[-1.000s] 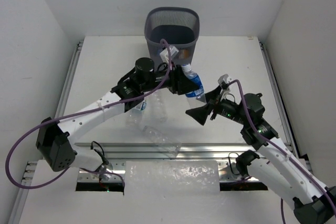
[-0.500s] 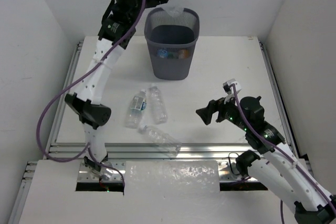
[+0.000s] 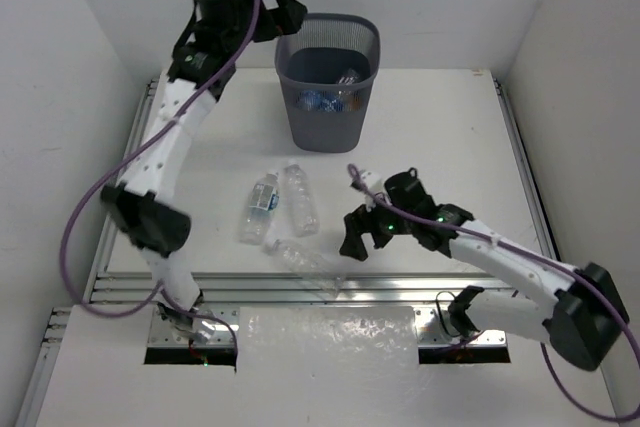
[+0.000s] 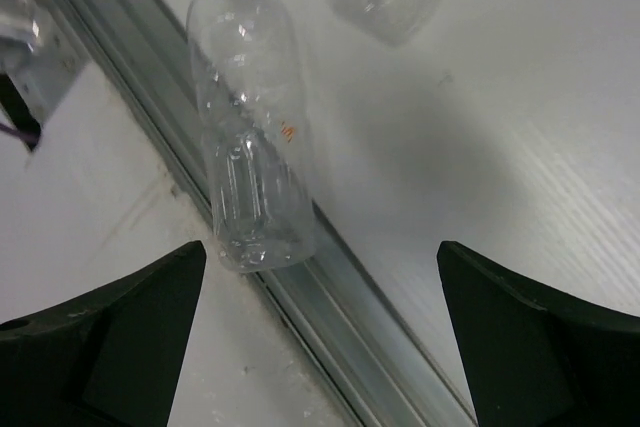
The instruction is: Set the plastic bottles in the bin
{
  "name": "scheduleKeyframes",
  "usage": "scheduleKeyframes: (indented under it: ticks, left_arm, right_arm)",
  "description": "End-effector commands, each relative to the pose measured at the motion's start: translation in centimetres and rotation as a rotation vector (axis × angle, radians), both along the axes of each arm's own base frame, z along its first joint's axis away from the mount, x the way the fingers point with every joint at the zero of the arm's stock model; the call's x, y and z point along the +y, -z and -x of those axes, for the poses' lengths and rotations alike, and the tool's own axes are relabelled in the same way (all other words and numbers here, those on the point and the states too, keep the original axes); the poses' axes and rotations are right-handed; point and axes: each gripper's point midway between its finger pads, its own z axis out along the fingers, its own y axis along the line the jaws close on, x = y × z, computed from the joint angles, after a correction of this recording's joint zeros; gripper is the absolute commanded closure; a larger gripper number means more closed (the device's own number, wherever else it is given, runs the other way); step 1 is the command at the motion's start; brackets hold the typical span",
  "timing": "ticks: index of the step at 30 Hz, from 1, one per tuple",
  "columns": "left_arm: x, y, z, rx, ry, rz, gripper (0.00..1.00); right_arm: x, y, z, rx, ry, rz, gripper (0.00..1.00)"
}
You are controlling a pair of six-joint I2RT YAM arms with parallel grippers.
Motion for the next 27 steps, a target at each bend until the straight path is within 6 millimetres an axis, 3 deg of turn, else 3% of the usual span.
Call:
scheduleKeyframes:
  ticks: [1, 2, 3, 4, 5, 6, 7, 8, 9, 10, 12, 14, 15, 17, 18, 20, 21, 22, 23, 24, 25, 26, 27]
  left_arm:
    - [4.5, -12.2, 11.1, -0.267, -0.074, 0.074, 0.00]
    - [5.0, -8.8, 11.2, -0.192, -0.101, 0.054, 0.00]
    - [5.6, -8.2, 12.6, -0.181, -0.112, 0.055, 0.00]
    - [7.2, -9.6, 16.0, -0.220, -0.142, 0.081, 0.00]
    - [7.3, -5.5, 16.2, -0.140, -0.147, 0.066, 0.00]
    - [8.6, -6.2, 19.2, -0.171, -0.169, 0.090, 0.00]
    - [8.8, -2.2, 19.4, -0.091, -0.182, 0.086, 0.00]
    - [9.1, -1.0, 20.3, -0.081, -0.185, 0.087, 0.00]
    - [9.7, -1.3, 22.4, -0.112, -0.184, 0.098, 0.00]
    - [9.8, 1.4, 22.6, -0.068, -0.184, 0.078, 0.00]
    - [10.4, 2.7, 24.3, -0.050, -0.186, 0.049, 0.00]
    - [10.8, 5.7, 25.1, 0.020, -0.187, -0.009, 0.00]
    - [11.2, 5.9, 25.9, 0.016, -0.193, -0.020, 0.00]
    - [11.5, 8.7, 26.7, 0.076, -0.191, -0.052, 0.00]
    - [11.5, 8.9, 27.6, 0.069, -0.177, -0.045, 0.00]
    - [11.0, 11.4, 28.4, 0.122, -0.140, -0.050, 0.00]
    - [10.2, 11.6, 29.3, 0.120, -0.087, -0.036, 0.00]
    - [9.6, 13.2, 29.7, 0.155, -0.047, -0.035, 0.00]
    - [8.3, 13.5, 30.8, 0.160, 0.037, -0.017, 0.00]
    - [7.5, 14.7, 31.2, 0.188, 0.083, -0.006, 0.00]
    - [6.8, 14.9, 31.6, 0.189, 0.127, 0.007, 0.00]
    - [5.3, 14.7, 32.8, 0.181, 0.238, 0.033, 0.00]
    - [4.3, 14.6, 33.5, 0.179, 0.302, 0.060, 0.00]
  right_arm:
    - [3.0, -0.3, 0.5, -0.082, -0.102, 0.042, 0.03]
    - [3.5, 0.4, 0.6, -0.069, -0.102, 0.064, 0.04]
    - [3.8, 0.8, 0.8, -0.071, -0.111, 0.077, 0.04]
    - [4.8, 0.9, 1.6, -0.077, -0.147, 0.078, 0.04]
    - [5.3, 1.1, 1.8, -0.081, -0.157, 0.084, 0.04]
    - [6.1, 2.2, 2.7, -0.059, -0.195, 0.109, 0.04]
    - [6.6, 2.2, 2.4, -0.079, -0.193, 0.128, 0.04]
    - [7.0, 2.7, 2.5, -0.085, -0.202, 0.152, 0.03]
    - [7.3, 4.2, 2.8, -0.071, -0.219, 0.197, 0.03]
    - [8.2, 4.4, 3.1, -0.090, -0.247, 0.204, 0.01]
    - [8.8, 6.0, 3.4, -0.095, -0.272, 0.236, 0.01]
    - [9.2, 7.0, 2.9, -0.132, -0.270, 0.252, 0.01]
    - [9.2, 7.9, 2.5, -0.148, -0.258, 0.285, 0.01]
    - [9.4, 8.3, 2.5, -0.159, -0.266, 0.305, 0.12]
    - [9.7, 8.4, 2.9, -0.156, -0.286, 0.299, 0.26]
    - [9.8, 7.6, 3.1, -0.181, -0.282, 0.270, 0.57]
    - [9.8, 6.8, 3.3, -0.193, -0.276, 0.249, 0.63]
    - [9.2, 6.7, 3.6, -0.196, -0.268, 0.242, 0.66]
    - [9.1, 3.9, 3.6, -0.227, -0.234, 0.162, 0.68]
    - [8.3, 3.5, 4.1, -0.229, -0.218, 0.135, 0.69]
    - [8.0, 2.1, 4.3, -0.238, -0.197, 0.086, 0.70]
    - [7.8, -1.4, 4.5, -0.290, -0.179, -0.018, 0.70]
    - [7.2, -2.1, 4.8, -0.299, -0.168, -0.052, 0.70]
